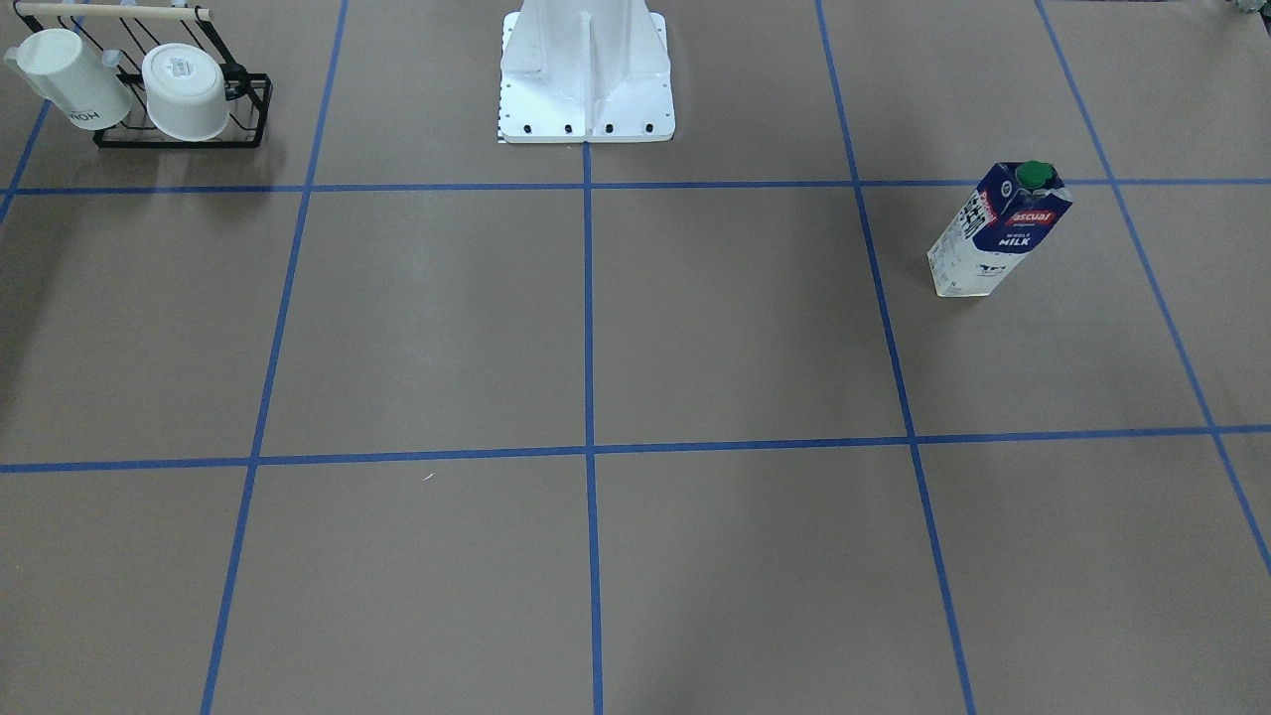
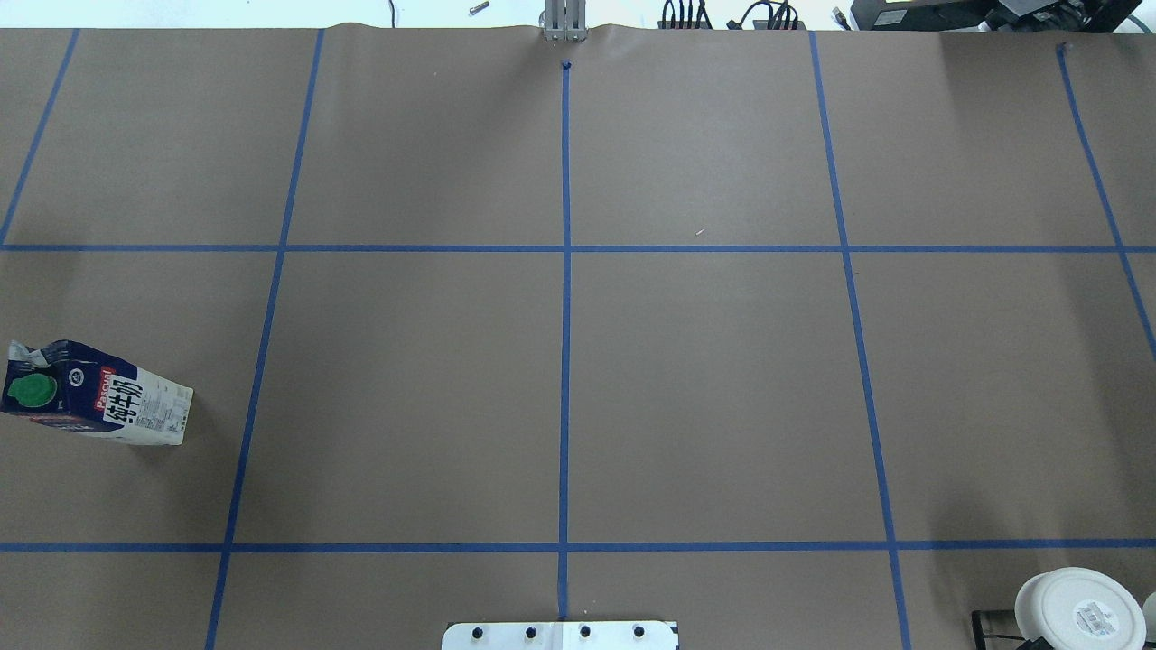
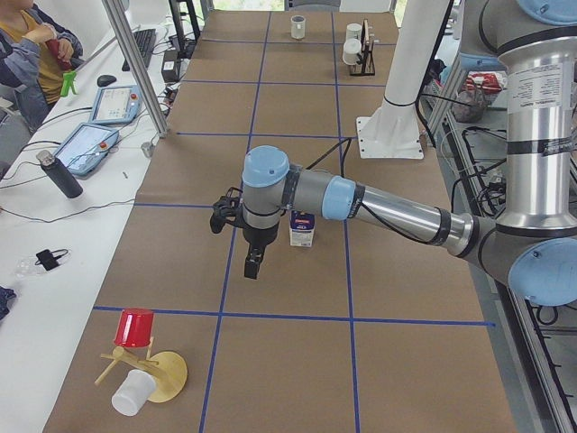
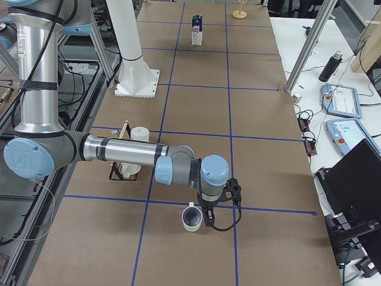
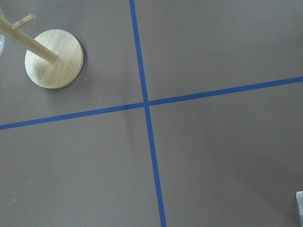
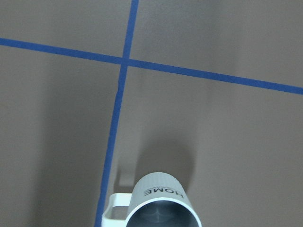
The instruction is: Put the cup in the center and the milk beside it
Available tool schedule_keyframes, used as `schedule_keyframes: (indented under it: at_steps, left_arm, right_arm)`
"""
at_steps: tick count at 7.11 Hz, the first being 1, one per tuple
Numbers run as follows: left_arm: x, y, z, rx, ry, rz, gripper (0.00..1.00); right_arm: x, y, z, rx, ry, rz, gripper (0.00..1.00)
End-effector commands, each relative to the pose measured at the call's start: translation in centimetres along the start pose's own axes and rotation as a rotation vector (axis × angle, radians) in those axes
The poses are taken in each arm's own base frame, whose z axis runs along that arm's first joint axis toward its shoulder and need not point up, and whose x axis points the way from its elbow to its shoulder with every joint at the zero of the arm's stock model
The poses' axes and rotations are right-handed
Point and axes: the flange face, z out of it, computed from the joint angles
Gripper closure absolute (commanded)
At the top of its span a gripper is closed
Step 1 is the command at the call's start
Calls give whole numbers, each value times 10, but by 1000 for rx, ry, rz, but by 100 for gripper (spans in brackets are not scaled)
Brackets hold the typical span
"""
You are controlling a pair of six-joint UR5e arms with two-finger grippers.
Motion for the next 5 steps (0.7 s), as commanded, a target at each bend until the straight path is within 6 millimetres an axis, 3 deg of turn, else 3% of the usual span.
schedule_keyframes:
  at_steps: [1, 5]
  left_arm:
    - [1, -1, -1, 3, 1, 1, 2]
    - [3, -3, -3, 7, 1, 6, 2]
  right_arm:
    - [15, -7, 7, -15, -2, 8, 0]
    - [30, 17, 40, -81, -13, 46, 0]
